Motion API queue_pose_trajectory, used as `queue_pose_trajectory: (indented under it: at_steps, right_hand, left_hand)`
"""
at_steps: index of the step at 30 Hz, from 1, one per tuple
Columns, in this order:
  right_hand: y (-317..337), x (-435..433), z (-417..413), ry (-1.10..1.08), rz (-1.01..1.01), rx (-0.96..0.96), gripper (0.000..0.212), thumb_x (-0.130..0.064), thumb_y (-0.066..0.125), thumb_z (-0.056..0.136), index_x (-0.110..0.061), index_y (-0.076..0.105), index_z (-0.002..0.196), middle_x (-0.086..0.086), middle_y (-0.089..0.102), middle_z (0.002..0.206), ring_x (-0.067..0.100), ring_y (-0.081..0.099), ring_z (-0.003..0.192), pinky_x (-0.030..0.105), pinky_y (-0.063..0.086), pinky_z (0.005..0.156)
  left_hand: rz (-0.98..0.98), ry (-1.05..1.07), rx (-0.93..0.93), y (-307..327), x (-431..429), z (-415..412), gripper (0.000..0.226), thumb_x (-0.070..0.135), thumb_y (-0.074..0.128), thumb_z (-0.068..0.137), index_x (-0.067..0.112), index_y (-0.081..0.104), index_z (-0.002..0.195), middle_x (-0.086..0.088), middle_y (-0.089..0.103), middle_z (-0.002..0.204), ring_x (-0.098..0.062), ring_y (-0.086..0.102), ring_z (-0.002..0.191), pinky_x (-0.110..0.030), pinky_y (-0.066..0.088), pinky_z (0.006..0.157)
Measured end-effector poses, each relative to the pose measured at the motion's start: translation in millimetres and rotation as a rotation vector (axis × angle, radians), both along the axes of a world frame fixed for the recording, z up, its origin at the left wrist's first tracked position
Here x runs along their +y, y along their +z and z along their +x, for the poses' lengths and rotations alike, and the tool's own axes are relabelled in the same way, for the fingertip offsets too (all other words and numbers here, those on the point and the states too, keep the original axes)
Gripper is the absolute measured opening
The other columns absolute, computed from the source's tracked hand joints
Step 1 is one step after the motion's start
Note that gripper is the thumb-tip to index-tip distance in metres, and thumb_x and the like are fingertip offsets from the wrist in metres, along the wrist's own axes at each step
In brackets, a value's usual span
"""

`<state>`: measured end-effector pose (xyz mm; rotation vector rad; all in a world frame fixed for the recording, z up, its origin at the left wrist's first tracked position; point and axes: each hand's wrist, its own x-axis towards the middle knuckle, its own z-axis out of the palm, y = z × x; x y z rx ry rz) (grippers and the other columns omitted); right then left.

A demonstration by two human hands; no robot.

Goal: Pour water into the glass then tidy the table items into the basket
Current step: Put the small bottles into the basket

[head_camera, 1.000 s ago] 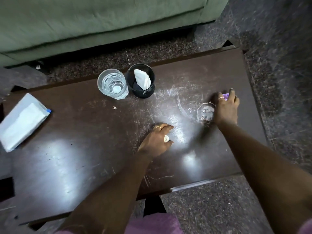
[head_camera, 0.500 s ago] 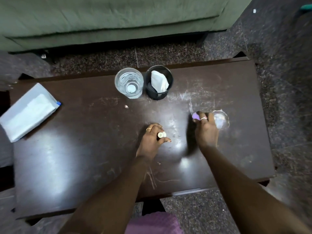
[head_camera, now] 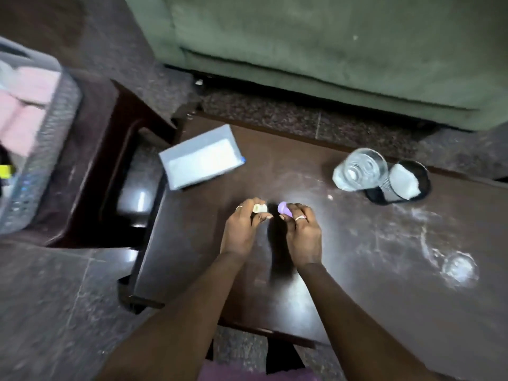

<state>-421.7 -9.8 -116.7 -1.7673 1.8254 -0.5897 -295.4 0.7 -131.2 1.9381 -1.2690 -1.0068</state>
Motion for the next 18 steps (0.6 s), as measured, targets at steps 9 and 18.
queue_pose_trajectory:
  at_steps: [9, 18]
  right_hand:
    - [54, -34, 219, 0.251, -0.188, -0.224, 0.026, 0.004, 0.060, 0.078, 0.005, 0.067, 0.103, 0.023, 0.065, 0.103, 0.035, 0.065, 0.094, 0.028, 0.041, 0.085]
    - [88, -29, 390, 0.521, -0.227, -0.185, 0.022, -0.020, 0.063, 0.082, -0.010, 0.069, 0.100, 0.010, 0.072, 0.094, 0.029, 0.056, 0.106, 0.039, 0.031, 0.086]
  left_hand:
    - [-0.292, 0.562, -0.020, 60, -8, 185, 0.032, 0.011, 0.062, 0.084, 0.015, 0.056, 0.116, -0.007, 0.063, 0.117, -0.023, 0.058, 0.109, -0.034, 0.044, 0.097]
    - [0.100, 0.851, -0.355, 105, 21, 343, 0.026, 0.032, 0.057, 0.087, 0.013, 0.057, 0.104, -0.018, 0.066, 0.104, -0.036, 0.059, 0.098, -0.040, 0.045, 0.079]
